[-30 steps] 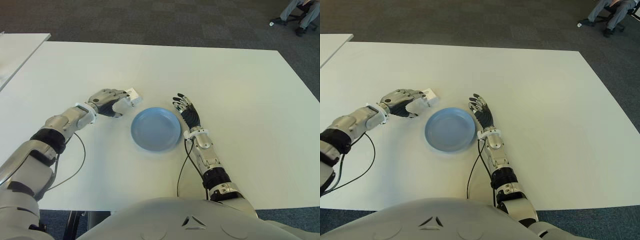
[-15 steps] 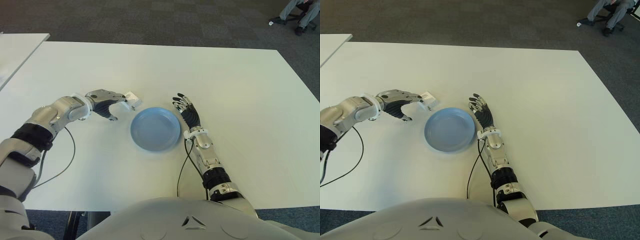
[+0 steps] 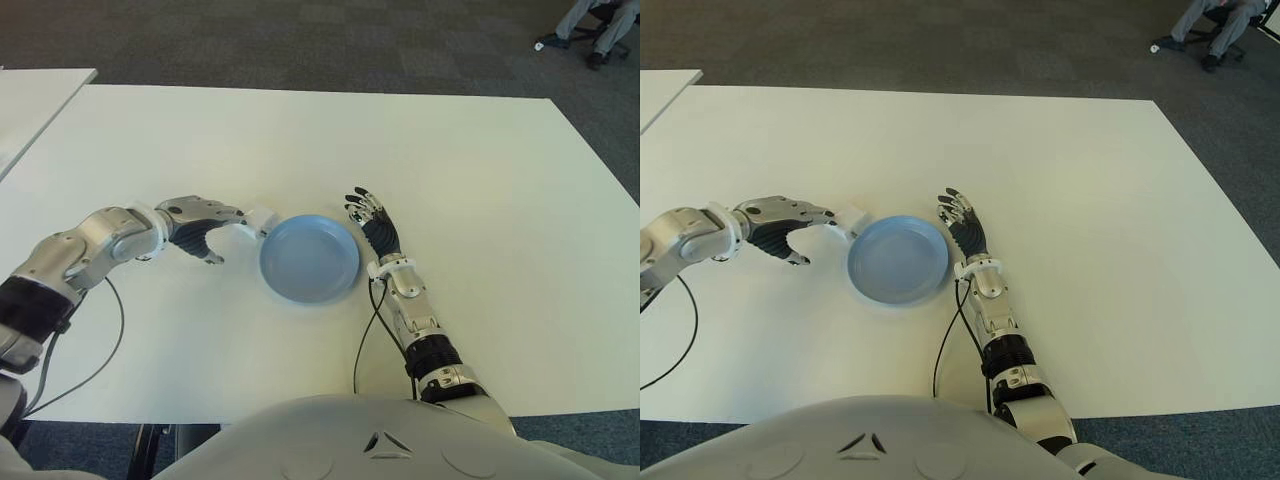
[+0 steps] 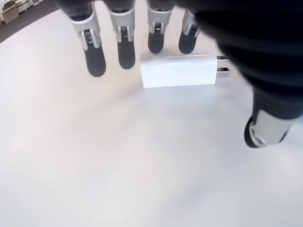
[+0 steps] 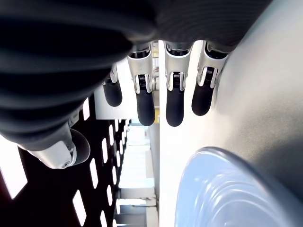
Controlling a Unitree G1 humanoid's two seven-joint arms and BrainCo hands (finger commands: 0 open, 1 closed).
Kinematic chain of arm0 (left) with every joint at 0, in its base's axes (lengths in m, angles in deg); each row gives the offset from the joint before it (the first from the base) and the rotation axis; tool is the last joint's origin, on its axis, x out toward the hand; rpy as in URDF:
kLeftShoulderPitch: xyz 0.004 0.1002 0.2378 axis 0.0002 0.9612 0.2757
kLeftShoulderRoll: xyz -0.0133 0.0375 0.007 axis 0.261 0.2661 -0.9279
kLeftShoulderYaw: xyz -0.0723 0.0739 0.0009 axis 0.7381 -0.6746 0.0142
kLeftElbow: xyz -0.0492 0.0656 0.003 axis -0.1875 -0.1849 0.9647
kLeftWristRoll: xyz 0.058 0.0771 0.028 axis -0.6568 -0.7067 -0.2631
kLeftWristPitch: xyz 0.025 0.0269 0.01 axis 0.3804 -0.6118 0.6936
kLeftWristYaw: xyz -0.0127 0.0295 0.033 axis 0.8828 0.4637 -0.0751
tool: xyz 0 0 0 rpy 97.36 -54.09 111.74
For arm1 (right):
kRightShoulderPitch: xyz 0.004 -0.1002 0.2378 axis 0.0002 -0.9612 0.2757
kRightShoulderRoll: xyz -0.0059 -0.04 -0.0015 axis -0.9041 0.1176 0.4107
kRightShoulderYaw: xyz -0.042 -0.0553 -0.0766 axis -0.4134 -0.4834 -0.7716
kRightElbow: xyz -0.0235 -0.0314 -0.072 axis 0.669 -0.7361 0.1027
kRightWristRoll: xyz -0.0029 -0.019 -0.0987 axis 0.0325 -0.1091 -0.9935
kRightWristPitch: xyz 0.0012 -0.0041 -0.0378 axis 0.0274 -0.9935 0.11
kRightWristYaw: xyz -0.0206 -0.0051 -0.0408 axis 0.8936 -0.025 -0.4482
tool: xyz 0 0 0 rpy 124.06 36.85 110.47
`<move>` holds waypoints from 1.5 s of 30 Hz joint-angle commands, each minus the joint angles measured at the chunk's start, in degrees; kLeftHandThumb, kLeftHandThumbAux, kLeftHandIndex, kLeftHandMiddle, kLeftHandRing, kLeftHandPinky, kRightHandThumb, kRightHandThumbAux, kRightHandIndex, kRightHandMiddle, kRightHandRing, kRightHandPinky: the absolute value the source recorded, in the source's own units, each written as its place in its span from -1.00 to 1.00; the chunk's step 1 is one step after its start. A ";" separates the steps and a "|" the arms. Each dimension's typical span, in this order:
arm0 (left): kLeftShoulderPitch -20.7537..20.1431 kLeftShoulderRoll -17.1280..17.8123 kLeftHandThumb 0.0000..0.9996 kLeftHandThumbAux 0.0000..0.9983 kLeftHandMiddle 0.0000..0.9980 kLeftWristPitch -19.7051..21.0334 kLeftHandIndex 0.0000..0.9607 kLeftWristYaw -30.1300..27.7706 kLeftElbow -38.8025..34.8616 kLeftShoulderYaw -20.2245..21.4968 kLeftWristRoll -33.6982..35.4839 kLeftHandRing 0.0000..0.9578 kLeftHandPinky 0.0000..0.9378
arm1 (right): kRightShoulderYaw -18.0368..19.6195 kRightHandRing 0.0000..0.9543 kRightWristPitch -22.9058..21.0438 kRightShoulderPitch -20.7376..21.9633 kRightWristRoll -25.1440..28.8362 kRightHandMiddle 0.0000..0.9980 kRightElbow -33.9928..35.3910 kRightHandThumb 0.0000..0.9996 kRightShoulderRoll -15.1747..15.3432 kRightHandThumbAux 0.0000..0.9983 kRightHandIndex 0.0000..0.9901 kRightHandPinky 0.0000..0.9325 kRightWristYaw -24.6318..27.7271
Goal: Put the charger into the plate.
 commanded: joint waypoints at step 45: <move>10.69 4.21 -1.00 -0.13 -0.77 3.43 -0.84 -18.67 -20.86 2.70 -29.58 -0.78 -0.75 | 2.89 -0.43 0.28 -0.11 0.29 -0.39 -3.10 -1.00 0.71 0.01 -0.77 -0.57 0.81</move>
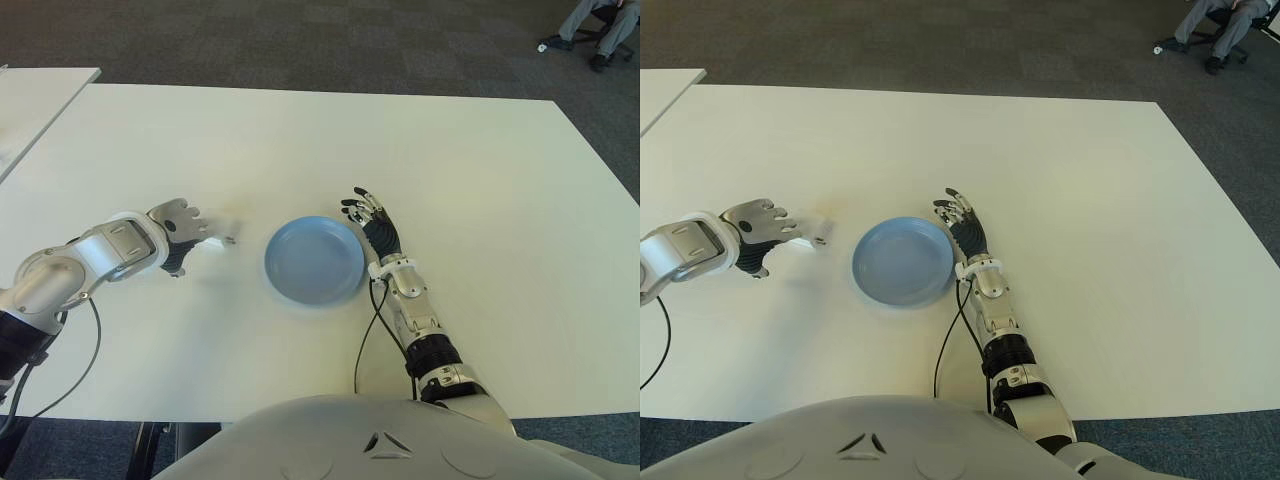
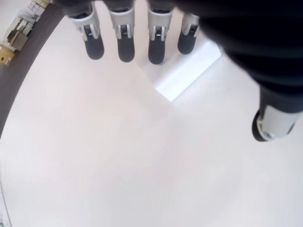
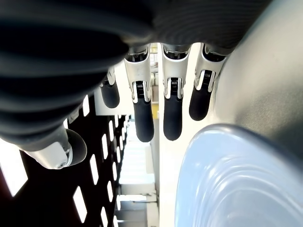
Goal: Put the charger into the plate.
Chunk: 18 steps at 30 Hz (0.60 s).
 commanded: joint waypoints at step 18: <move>3.73 -0.36 -1.00 -0.15 -0.65 -1.39 -0.83 -6.25 1.77 -0.64 -1.01 -0.66 -0.65 | 1.95 -0.44 1.69 -1.03 0.00 -0.38 -2.32 -1.00 1.26 0.02 -0.76 -0.63 -0.12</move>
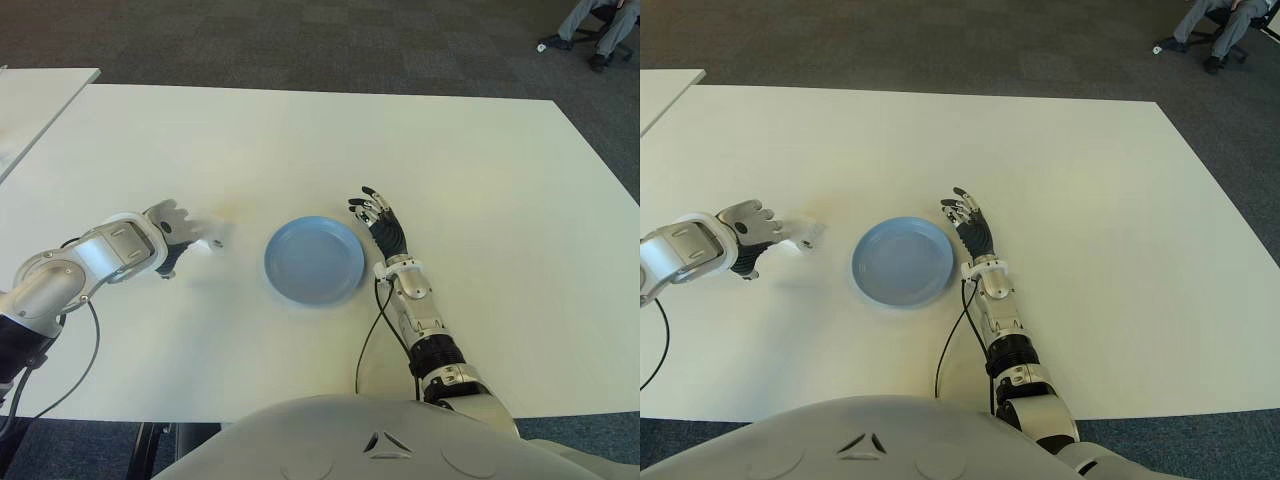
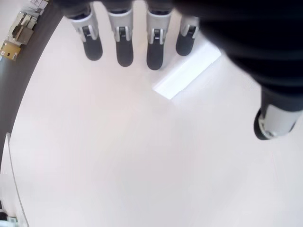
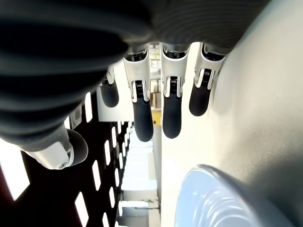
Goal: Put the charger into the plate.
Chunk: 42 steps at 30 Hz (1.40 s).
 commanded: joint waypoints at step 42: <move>9.49 0.20 -1.00 0.06 -0.60 -17.42 -0.80 46.81 13.06 12.18 13.97 -0.62 -0.64 | 1.50 -0.38 -0.58 0.01 0.53 -0.34 -2.78 -1.00 -0.20 0.04 -0.74 -0.52 1.01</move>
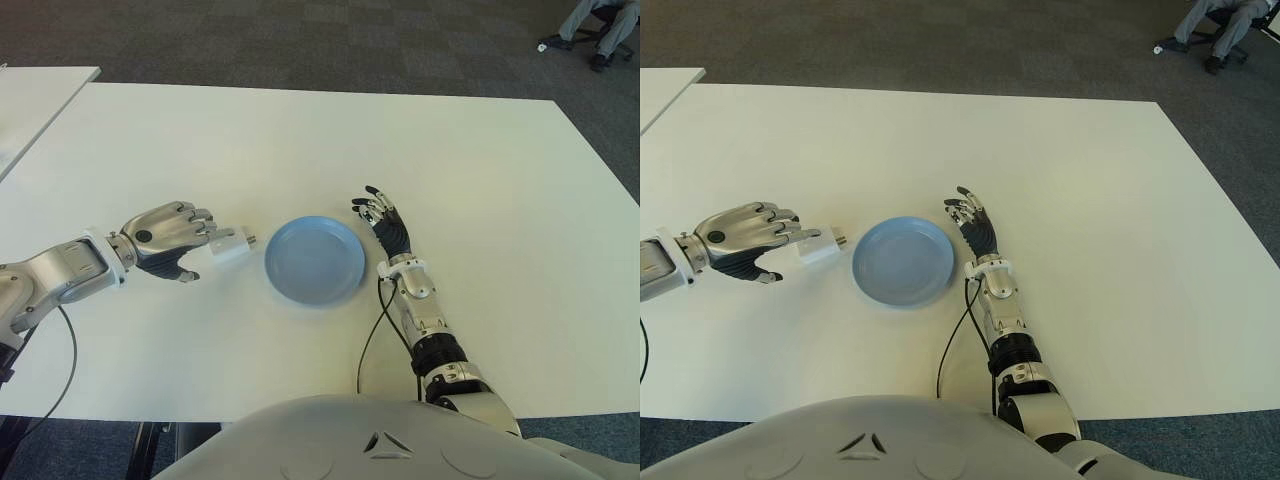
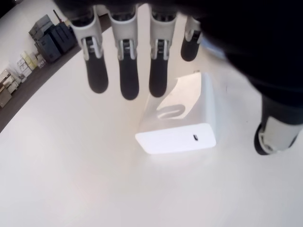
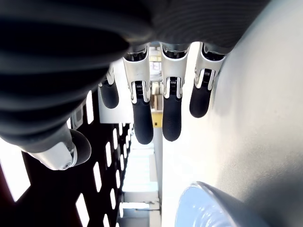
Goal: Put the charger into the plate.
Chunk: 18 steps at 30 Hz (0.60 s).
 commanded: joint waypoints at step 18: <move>2.30 -0.94 -1.00 0.17 -0.68 -3.15 -0.80 3.50 1.78 2.36 2.61 -0.69 -0.67 | 0.29 -0.39 -1.50 -0.32 0.13 -0.34 -2.24 -1.00 -1.07 0.00 -0.75 -0.53 -0.12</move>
